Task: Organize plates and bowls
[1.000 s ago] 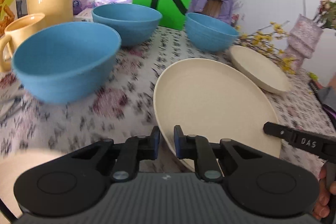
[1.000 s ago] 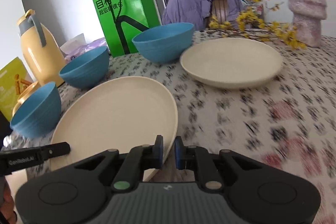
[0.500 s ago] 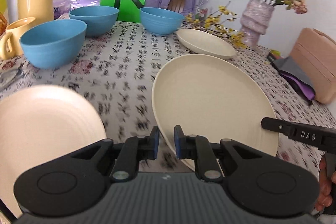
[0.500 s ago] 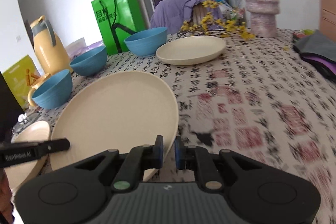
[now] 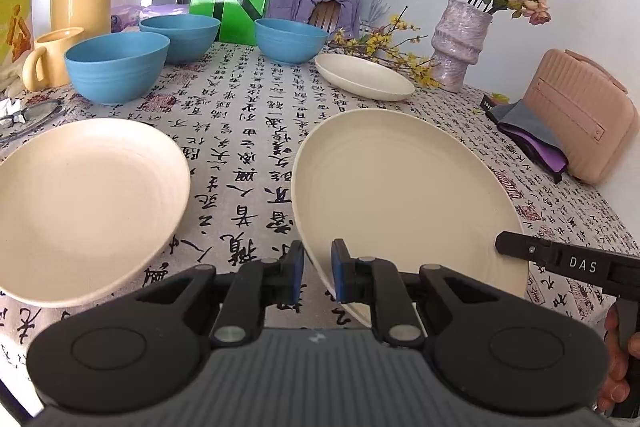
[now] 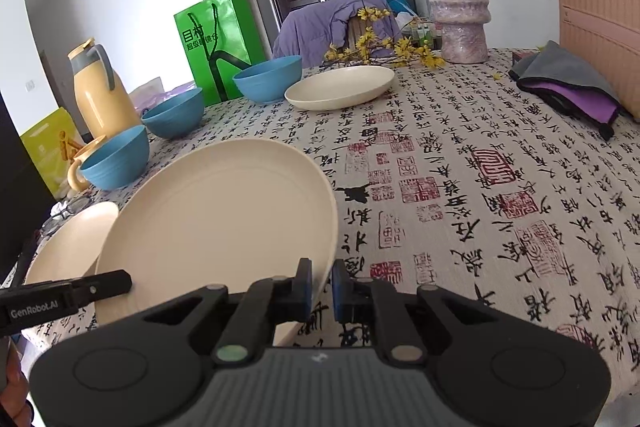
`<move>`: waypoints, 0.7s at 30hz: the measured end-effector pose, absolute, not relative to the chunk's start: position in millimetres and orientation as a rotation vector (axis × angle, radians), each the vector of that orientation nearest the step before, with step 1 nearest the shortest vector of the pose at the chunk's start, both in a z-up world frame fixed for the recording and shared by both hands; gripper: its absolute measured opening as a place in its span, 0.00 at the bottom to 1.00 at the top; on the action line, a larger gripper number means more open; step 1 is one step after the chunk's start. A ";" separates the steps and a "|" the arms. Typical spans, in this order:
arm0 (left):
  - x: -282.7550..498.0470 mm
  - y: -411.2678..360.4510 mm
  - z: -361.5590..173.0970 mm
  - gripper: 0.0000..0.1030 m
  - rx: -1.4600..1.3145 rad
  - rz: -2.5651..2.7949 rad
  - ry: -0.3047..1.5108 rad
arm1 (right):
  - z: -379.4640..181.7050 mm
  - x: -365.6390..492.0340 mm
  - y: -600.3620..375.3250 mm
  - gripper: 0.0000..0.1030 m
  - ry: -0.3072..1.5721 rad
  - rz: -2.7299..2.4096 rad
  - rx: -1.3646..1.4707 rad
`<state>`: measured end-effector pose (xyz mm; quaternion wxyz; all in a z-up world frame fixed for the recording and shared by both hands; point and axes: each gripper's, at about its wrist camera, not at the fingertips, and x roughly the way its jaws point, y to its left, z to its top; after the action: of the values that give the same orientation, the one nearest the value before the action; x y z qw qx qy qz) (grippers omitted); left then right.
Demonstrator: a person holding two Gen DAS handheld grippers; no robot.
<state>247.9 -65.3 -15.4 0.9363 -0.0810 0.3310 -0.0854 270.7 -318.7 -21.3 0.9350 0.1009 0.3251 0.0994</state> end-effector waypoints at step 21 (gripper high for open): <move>223.6 25.5 11.3 0.14 -0.225 -0.041 0.561 | 3.2 286.9 -225.9 0.10 0.629 0.351 0.158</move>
<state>223.6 25.5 11.3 0.9545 -0.1108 0.2763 -0.0203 286.9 -225.9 3.2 0.9327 0.0774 0.3076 0.1717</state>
